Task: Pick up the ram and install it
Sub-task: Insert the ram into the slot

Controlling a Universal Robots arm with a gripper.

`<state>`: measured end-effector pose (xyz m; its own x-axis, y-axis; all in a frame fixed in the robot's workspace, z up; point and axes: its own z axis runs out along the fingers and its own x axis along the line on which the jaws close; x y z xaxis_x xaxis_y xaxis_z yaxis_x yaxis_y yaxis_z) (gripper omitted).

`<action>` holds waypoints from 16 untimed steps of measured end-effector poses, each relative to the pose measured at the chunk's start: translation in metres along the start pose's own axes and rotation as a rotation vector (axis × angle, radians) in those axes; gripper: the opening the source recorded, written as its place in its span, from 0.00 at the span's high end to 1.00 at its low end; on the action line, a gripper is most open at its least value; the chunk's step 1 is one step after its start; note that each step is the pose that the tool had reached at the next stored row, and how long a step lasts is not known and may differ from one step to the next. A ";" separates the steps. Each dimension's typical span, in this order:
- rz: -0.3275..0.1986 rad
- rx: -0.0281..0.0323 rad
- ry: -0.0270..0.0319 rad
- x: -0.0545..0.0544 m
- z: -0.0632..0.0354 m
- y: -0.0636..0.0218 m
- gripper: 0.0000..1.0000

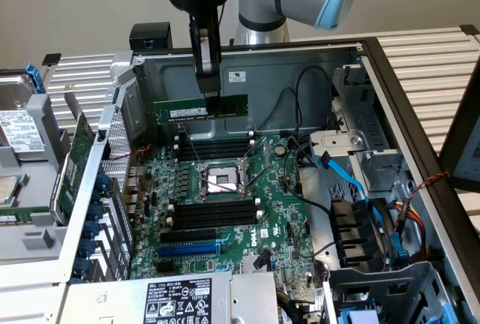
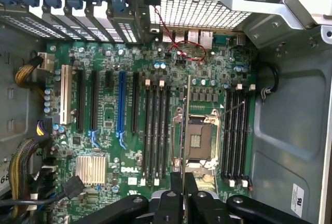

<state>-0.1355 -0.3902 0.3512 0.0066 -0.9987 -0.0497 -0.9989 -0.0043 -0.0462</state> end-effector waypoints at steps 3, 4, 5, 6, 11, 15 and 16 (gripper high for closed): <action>0.000 0.0000 -0.0003 0.000 0.0053 0.0002 0.86; 0.000 0.0000 -0.0004 0.001 0.0068 0.0002 0.86; 0.000 -0.0002 -0.0003 0.001 0.0081 0.0001 0.86; 0.000 -0.0002 -0.0003 0.001 0.0091 0.0002 0.86; 0.000 -0.0001 -0.0004 0.006 0.0136 -0.0004 0.86; 0.000 -0.0003 -0.0002 0.007 0.0207 -0.0014 0.86; 0.000 -0.0002 -0.0002 0.007 0.0226 -0.0018 0.86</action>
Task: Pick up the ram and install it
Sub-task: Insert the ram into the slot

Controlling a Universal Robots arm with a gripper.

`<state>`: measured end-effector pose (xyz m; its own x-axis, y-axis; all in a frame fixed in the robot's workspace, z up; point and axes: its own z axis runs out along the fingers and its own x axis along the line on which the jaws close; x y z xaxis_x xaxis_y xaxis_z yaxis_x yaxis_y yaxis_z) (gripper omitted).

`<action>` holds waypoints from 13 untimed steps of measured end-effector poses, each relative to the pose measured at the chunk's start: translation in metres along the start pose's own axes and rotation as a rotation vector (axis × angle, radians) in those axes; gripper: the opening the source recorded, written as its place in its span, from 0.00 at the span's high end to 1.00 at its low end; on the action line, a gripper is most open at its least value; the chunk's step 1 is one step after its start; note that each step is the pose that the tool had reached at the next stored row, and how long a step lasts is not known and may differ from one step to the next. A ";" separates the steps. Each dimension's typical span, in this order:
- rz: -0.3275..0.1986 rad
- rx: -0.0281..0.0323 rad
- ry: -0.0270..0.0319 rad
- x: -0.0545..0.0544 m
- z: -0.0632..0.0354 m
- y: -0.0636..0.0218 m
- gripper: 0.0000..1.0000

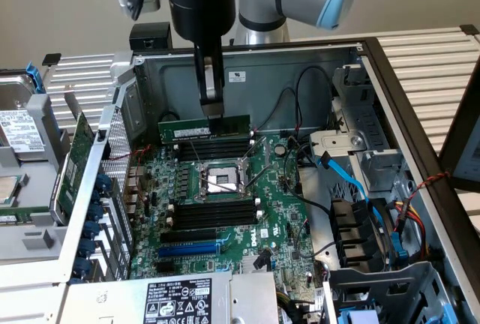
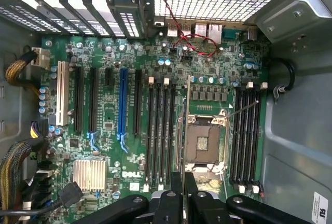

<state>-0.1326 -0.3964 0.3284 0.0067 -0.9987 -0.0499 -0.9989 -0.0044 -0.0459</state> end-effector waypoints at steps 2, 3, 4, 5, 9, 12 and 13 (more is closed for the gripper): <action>0.000 -0.0002 0.0001 0.000 0.0033 -0.0009 0.86; 0.000 -0.0005 0.0001 0.001 0.0047 -0.0013 0.86; 0.000 -0.0014 0.0002 0.001 0.0058 -0.0017 0.86; 0.000 -0.0030 0.0006 0.002 0.0066 -0.0022 0.86; 0.001 -0.0142 0.0055 0.004 0.0085 -0.0042 0.86; 0.001 -0.0164 0.0088 0.004 0.0111 -0.0059 0.86; 0.000 -0.0169 0.0092 0.004 0.0125 -0.0064 0.86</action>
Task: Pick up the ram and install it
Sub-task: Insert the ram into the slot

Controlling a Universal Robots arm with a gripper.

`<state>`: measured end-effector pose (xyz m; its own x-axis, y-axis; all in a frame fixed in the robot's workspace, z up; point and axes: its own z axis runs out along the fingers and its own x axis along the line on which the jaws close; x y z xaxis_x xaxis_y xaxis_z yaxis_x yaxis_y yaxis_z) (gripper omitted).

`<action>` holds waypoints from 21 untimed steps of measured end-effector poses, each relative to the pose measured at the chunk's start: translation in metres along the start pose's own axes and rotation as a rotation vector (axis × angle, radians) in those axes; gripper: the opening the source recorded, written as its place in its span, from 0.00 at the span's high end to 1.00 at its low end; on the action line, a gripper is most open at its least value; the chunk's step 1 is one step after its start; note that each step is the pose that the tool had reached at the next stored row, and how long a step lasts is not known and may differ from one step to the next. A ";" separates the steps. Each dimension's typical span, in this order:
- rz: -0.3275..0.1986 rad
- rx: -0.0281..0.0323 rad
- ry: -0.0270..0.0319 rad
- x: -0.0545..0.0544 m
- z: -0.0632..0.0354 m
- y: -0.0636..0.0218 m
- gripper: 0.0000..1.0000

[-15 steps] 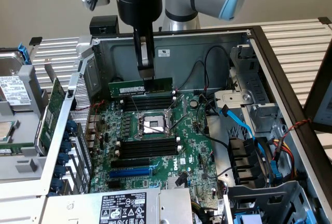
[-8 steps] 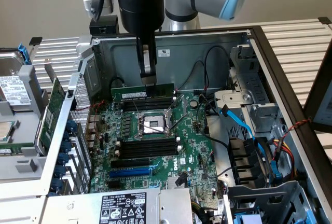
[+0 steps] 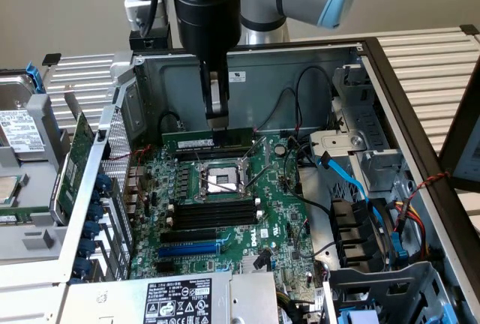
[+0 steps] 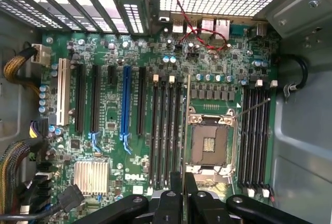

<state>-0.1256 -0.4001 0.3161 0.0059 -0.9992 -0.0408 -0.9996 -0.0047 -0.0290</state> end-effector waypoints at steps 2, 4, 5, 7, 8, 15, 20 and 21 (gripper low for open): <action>0.000 -0.0006 0.0001 0.000 0.0034 0.0000 0.86; 0.000 -0.0008 0.0000 0.002 0.0071 0.0000 0.86; 0.000 -0.0008 -0.0001 0.003 0.0089 0.0001 0.86; 0.000 -0.0008 -0.0004 0.005 0.0123 0.0002 0.86; 0.000 -0.0008 -0.0007 0.005 0.0138 0.0003 0.86; -0.005 -0.0056 0.0025 0.006 0.0174 0.0004 0.86; -0.005 -0.0056 0.0244 0.006 0.0200 0.0003 0.86; -0.005 -0.0057 0.0284 0.006 0.0213 0.0004 0.86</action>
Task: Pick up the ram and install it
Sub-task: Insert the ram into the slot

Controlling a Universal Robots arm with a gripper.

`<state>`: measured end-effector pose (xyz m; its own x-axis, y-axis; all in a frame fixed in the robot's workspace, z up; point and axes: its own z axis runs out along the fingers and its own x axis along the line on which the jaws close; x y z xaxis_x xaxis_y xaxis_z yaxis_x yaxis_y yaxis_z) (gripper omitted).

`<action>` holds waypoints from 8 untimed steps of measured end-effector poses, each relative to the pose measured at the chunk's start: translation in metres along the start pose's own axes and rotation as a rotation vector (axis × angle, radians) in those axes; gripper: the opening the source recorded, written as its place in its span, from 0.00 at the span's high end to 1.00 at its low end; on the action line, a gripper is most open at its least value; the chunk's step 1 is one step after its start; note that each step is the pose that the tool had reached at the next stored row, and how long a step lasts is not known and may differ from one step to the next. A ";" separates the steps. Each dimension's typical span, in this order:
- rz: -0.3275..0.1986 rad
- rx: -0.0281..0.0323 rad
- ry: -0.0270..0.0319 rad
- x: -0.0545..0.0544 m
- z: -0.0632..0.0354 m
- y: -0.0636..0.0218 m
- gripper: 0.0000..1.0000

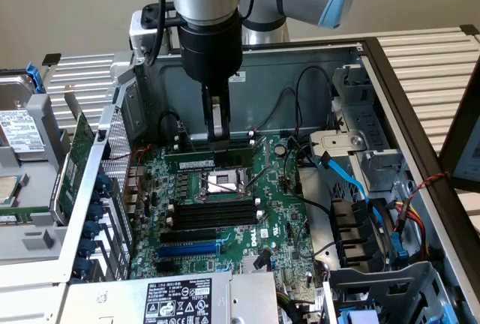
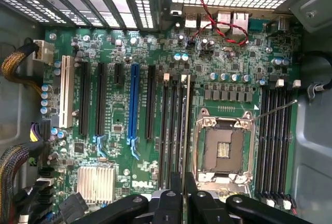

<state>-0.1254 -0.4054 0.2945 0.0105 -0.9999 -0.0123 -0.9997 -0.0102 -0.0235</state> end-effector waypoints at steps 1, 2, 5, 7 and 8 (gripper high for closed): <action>0.000 0.0000 0.0037 0.000 0.0035 -0.0004 0.86; 0.000 0.0000 0.0044 0.000 0.0068 -0.0009 0.86; 0.000 -0.0004 0.0093 0.000 0.0211 -0.0014 0.86; 0.000 -0.0035 0.0166 0.001 0.0270 -0.0013 0.86; 0.000 -0.0079 0.0167 0.002 0.0277 -0.0016 0.86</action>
<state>-0.1231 -0.4066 0.2668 0.0105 -0.9999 0.0044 -0.9998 -0.0106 -0.0156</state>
